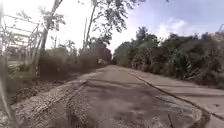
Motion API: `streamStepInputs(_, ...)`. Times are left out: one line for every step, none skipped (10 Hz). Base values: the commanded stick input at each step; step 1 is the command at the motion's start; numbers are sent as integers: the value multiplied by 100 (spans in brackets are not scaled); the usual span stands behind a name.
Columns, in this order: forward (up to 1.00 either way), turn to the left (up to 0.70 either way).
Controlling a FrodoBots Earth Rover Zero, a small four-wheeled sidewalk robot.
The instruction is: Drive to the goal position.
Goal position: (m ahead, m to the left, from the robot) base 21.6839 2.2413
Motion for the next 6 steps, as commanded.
streamStepInputs(70, 0)
streamStepInputs(70, 0)
streamStepInputs(70, 0)
streamStepInputs(70, 0)
streamStepInputs(70, 0)
streamStepInputs(70, 0)
